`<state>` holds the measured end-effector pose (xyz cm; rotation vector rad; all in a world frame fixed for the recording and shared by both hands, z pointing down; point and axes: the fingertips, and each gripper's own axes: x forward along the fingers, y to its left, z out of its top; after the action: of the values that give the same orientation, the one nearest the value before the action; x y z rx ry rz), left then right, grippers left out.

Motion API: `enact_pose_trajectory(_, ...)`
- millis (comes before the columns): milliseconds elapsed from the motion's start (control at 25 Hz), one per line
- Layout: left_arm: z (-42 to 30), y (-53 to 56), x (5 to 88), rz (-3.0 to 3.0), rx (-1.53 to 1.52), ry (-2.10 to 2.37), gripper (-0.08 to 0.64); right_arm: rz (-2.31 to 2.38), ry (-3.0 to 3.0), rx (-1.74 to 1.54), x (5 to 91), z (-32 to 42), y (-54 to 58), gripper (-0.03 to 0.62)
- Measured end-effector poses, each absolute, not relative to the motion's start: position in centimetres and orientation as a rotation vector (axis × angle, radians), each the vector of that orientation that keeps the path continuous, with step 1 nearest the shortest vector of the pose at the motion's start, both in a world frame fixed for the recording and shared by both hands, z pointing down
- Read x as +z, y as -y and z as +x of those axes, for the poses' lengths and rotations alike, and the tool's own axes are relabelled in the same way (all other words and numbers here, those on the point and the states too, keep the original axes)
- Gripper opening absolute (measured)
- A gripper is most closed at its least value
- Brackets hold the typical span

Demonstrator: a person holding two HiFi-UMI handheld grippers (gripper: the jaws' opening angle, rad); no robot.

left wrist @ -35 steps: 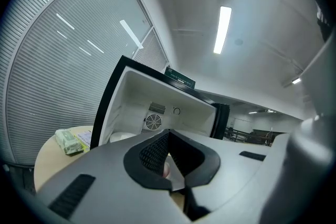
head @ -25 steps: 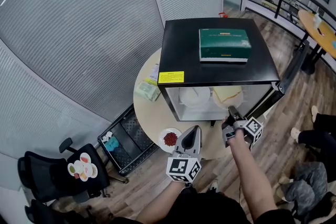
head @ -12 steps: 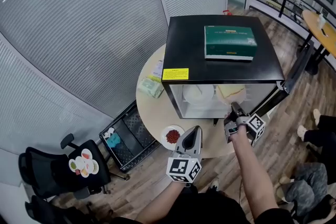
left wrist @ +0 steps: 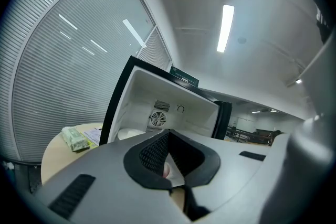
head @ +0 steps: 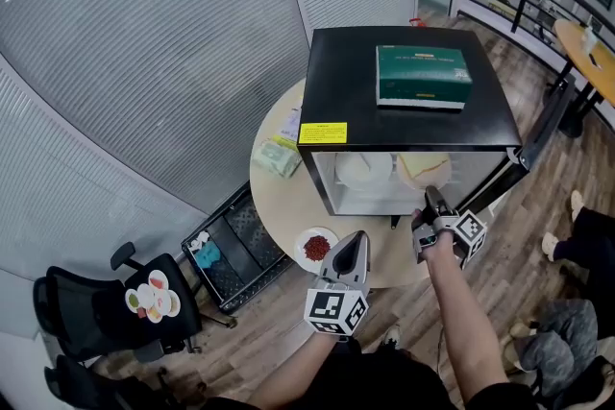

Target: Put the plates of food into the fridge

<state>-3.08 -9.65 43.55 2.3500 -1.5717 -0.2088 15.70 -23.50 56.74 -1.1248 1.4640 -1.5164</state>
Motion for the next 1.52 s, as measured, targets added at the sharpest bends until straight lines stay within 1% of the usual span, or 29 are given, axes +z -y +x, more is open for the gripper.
enact_pose_trajectory(120,-3.0,9.4,43.5,2.353,-0.203,1.576,0.003,-1.226,-1.618,-1.473,56.4,15.5,21.5,0.077)
enact_pose_trajectory(240,-3.1,9.0,43.4,2.357,-0.194,1.581,0.003,-1.413,-1.901,-1.297,54.9,15.5,18.5,0.076)
enact_pose_trajectory(320,-3.1,8.7,43.5,2.358,-0.185,1.581,0.003,-1.507,-2.083,-1.141,53.6,15.4,16.2,0.074)
enact_pose_trajectory(440,-2.9,7.9,43.8,2.36,-0.166,1.577,0.003,-1.63,-2.322,-0.846,51.4,15.1,12.5,0.016)
enact_pose_trajectory(480,-2.8,7.5,43.8,2.362,-0.162,1.575,0.003,-1.675,-2.396,-0.721,50.4,14.9,11.3,0.011)
enact_pose_trajectory(640,-2.1,5.2,43.3,2.379,-0.166,1.565,0.003,-1.783,-2.533,-0.311,46.2,14.5,6.9,0.009)
enact_pose_trajectory(760,-1.3,3.1,42.4,2.407,-0.195,1.561,0.003,-1.823,-2.535,-0.15,43.9,14.4,3.8,0.008)
enact_pose_trajectory(1120,0.7,-0.8,44.5,2.424,-0.128,1.517,0.003,-1.816,-2.543,-0.253,46.2,14.5,-0.5,0.008)
enact_pose_trajectory(1280,1.4,-1.7,43.8,2.441,-0.166,1.519,0.003,-1.798,-2.525,-0.301,46.2,14.9,-1.1,0.008)
enact_pose_trajectory(1520,0.5,-3.9,43.6,2.422,-0.179,1.627,0.003,-1.725,-2.505,-0.489,48.2,14.8,-1.9,0.008)
